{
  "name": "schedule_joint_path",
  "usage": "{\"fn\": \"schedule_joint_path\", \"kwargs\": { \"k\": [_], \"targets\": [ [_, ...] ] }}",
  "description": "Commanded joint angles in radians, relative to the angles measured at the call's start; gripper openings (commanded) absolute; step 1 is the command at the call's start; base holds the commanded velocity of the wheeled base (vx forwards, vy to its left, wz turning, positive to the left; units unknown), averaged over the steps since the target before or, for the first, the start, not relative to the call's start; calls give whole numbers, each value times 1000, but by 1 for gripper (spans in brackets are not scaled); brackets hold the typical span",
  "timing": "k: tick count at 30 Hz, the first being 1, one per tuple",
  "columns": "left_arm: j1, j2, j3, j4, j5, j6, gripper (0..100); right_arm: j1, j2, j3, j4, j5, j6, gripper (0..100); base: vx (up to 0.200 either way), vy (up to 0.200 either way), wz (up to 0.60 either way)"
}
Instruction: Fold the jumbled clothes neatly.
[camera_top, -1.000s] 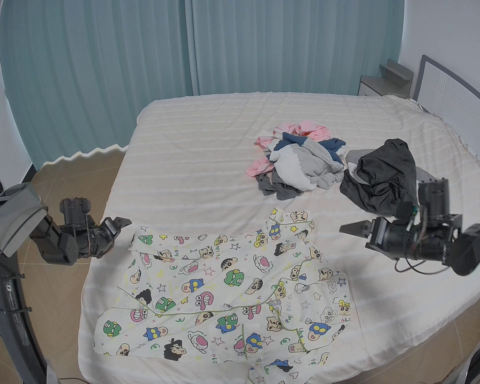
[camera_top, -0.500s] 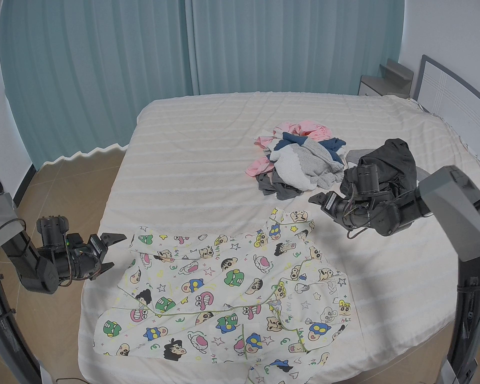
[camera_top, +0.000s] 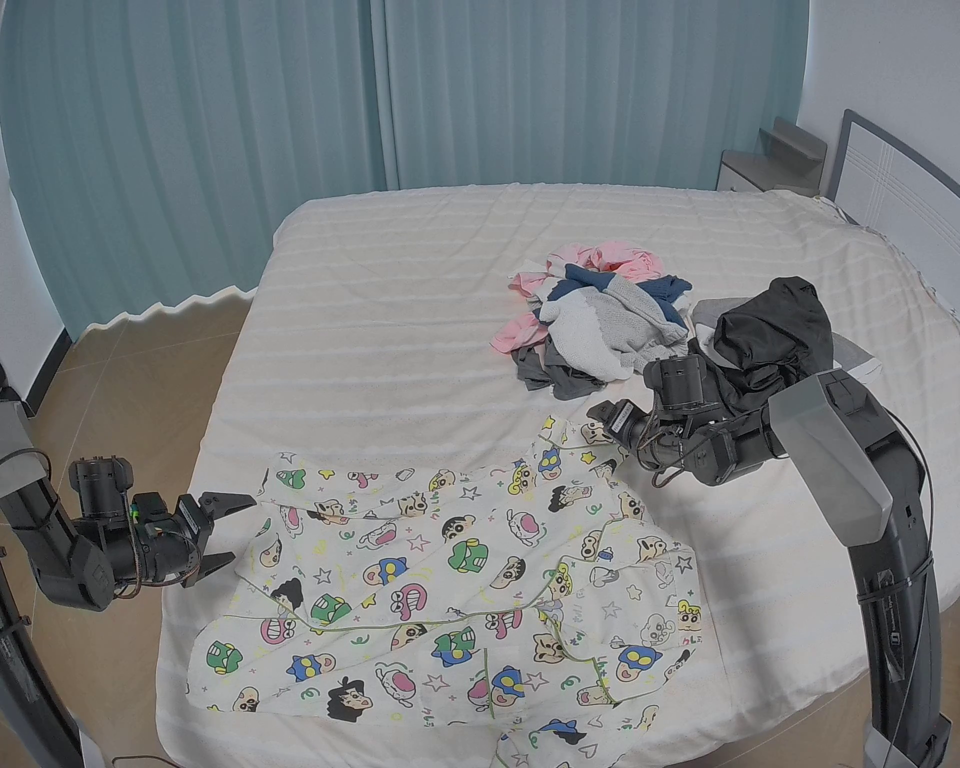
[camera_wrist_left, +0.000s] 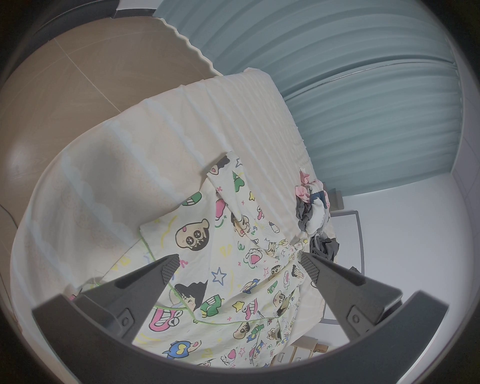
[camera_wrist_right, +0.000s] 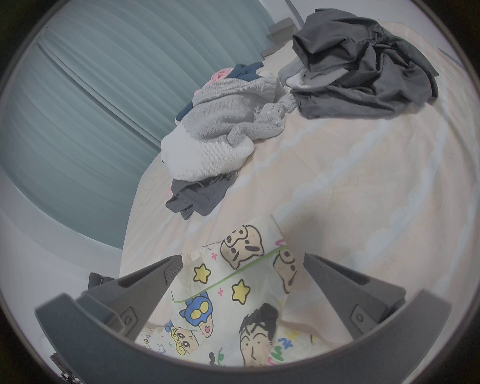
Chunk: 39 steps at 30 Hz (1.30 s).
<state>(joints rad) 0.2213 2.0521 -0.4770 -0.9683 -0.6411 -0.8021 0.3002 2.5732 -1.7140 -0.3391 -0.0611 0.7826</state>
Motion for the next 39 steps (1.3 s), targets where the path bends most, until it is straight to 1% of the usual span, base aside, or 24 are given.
{"fn": "schedule_joint_path", "kwargs": {
  "k": [1,16,18,23,24,32,39],
  "targets": [
    [1,6,6,-1,0,0,100,10,18,-52,28,0,12,100,0,0,0],
    [3,8,8,-7,1,0,100,36,56,-88,51,-3,18,100,0,0,0],
    [3,8,8,-7,1,0,100,37,58,-88,51,-16,18,100,0,0,0],
    [3,8,8,-7,1,0,100,37,62,-96,51,-19,17,100,0,0,0],
    [3,8,8,-7,1,0,100,37,76,-108,45,-23,18,0,0,0,0],
    [1,13,8,-7,1,0,100,45,117,-211,49,-74,18,0,0,0,0],
    [4,14,8,-7,1,0,100,46,96,-260,45,-83,20,0,0,0,0]
  ]
}}
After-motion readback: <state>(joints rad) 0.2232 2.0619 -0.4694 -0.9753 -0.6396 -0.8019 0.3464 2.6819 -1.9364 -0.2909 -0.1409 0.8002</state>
